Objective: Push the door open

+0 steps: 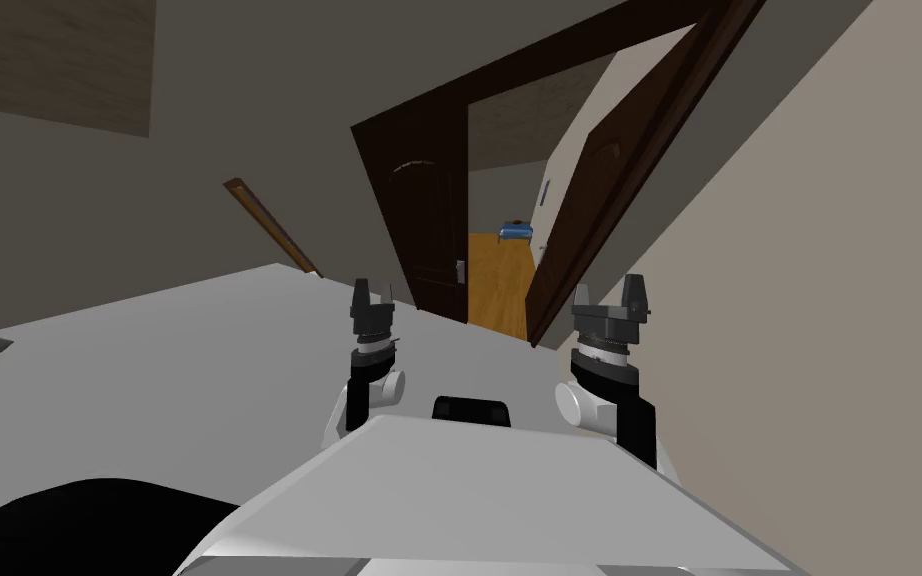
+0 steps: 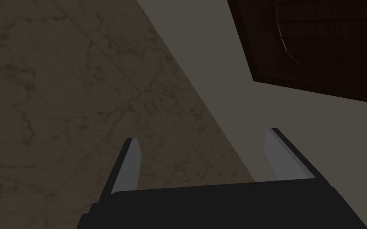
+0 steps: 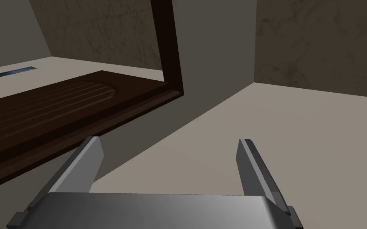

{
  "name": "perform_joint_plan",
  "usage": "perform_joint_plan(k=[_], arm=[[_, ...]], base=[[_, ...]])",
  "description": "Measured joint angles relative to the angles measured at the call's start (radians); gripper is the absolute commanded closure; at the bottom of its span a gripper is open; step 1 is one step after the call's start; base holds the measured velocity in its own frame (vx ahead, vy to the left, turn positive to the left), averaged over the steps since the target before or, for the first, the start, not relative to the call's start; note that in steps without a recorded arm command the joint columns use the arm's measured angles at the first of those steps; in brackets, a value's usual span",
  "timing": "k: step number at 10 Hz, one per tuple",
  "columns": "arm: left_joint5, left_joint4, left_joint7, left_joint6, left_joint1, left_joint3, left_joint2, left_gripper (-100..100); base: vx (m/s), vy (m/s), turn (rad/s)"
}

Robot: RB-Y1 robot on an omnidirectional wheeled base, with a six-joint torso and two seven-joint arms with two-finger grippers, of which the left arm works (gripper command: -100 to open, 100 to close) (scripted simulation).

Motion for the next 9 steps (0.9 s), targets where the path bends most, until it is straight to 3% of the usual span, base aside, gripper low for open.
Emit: perform_joint_plan(k=[1,3,6,9], arm=[[0.004,0.013,0.001,0.011,-0.013,0.001,0.008,-100],[0.01,0.06,0.004,0.003,-0.031,-0.002,0.017,-100],[0.017,0.122,0.003,0.023,-0.08,-0.007,0.028,-100],[0.028,0.194,0.008,0.017,-0.113,-0.011,0.042,-100]], base=[[0.051,0.022,-0.025],[0.034,0.009,-0.02],[0.059,0.016,-0.033],[0.062,0.024,-0.027]])
